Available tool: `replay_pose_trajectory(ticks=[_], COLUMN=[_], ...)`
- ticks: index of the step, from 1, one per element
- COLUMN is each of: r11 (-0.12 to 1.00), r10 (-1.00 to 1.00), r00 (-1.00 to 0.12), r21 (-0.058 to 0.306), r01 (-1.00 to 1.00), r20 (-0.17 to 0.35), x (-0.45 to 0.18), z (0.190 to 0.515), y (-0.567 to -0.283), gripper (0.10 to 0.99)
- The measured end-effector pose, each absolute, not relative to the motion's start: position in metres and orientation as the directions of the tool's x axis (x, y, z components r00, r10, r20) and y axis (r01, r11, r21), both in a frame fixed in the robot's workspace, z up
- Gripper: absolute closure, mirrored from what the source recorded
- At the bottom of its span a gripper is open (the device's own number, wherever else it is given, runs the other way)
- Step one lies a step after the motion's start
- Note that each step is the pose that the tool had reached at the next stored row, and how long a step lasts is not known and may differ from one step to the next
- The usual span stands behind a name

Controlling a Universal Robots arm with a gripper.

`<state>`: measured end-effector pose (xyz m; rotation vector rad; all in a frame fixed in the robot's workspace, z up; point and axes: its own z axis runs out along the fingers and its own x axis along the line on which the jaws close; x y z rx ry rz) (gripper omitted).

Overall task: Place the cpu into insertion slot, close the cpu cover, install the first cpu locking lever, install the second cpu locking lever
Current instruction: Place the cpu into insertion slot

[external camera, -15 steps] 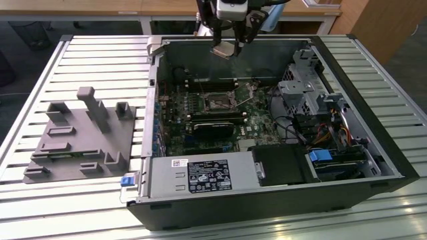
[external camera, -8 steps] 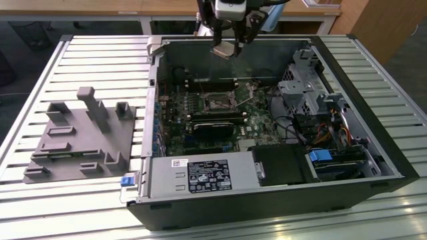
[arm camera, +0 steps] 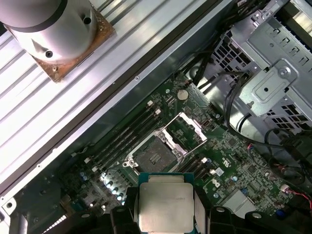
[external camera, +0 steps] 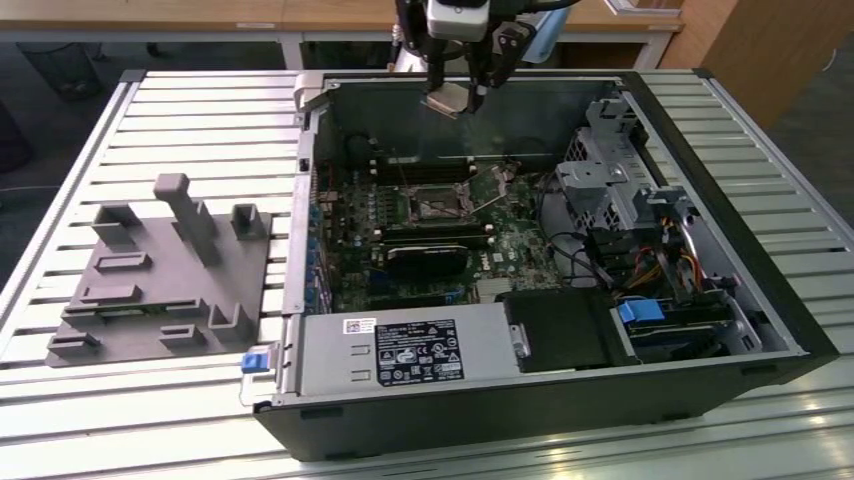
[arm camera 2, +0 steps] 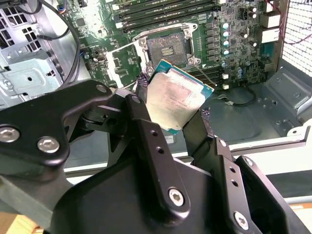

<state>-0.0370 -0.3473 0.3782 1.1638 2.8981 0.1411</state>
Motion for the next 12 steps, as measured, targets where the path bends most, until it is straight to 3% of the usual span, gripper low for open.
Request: replay_pose_trajectory(ticks=[12], r11=[0.694], r10=[0.716], r00=[-0.698], r21=[0.089], r01=[0.715], r20=[0.019], x=[-0.0370], z=[0.3781], y=[-0.3472], gripper=[0.549])
